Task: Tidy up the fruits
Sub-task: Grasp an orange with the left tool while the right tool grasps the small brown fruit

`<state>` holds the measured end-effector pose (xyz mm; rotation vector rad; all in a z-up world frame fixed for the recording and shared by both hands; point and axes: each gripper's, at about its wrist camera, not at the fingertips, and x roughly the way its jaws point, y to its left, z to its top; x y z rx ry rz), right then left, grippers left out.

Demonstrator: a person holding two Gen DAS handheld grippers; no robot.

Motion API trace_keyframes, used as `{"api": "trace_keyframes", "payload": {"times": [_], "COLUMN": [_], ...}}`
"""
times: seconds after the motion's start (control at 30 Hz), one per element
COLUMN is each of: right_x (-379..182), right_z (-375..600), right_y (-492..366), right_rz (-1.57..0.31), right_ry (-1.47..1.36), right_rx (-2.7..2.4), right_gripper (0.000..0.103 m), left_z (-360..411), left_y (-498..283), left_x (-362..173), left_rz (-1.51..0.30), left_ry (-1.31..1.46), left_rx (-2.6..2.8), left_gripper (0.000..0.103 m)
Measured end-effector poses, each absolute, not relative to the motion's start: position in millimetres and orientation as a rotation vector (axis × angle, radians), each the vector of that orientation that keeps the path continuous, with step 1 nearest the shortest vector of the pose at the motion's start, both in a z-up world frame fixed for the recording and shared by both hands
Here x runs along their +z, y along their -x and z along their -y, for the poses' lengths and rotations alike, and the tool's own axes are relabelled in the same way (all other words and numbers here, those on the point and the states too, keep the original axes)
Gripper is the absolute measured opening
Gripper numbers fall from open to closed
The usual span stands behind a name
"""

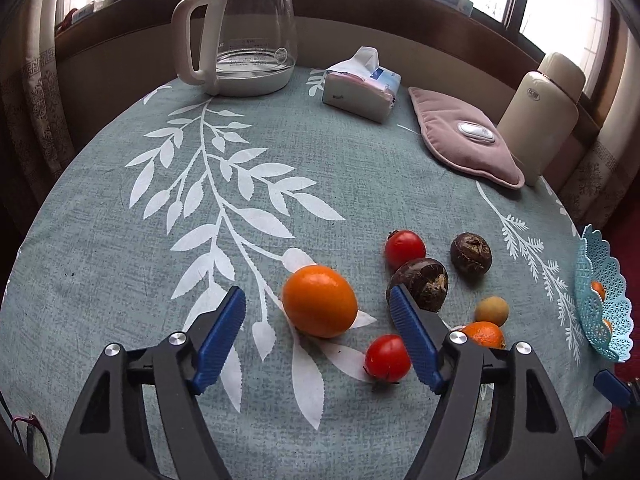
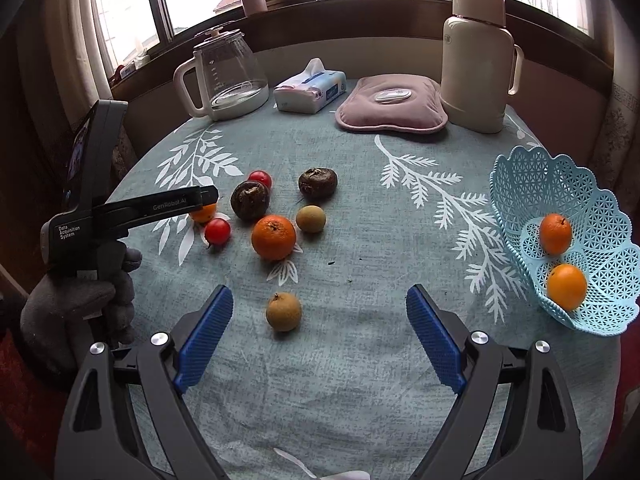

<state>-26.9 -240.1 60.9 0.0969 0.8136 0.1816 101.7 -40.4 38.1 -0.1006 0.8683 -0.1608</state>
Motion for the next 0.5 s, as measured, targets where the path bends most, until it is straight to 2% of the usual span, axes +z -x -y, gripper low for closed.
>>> {"api": "trace_keyframes", "payload": {"times": [0.23, 0.5], "right_x": [56, 52], "right_z": [236, 243], "right_y": [26, 23], "right_rz": [-0.827, -0.838], "right_ry": [-0.092, -0.114], "right_rx": [0.19, 0.185], "right_gripper": [0.09, 0.09], "left_z": [39, 29], "left_y": [-105, -97], "left_x": [24, 26], "left_rz": [-0.899, -0.86], "left_ry": [0.147, 0.193], "left_rx": [-0.175, -0.188], "left_gripper": [0.042, 0.041]}}
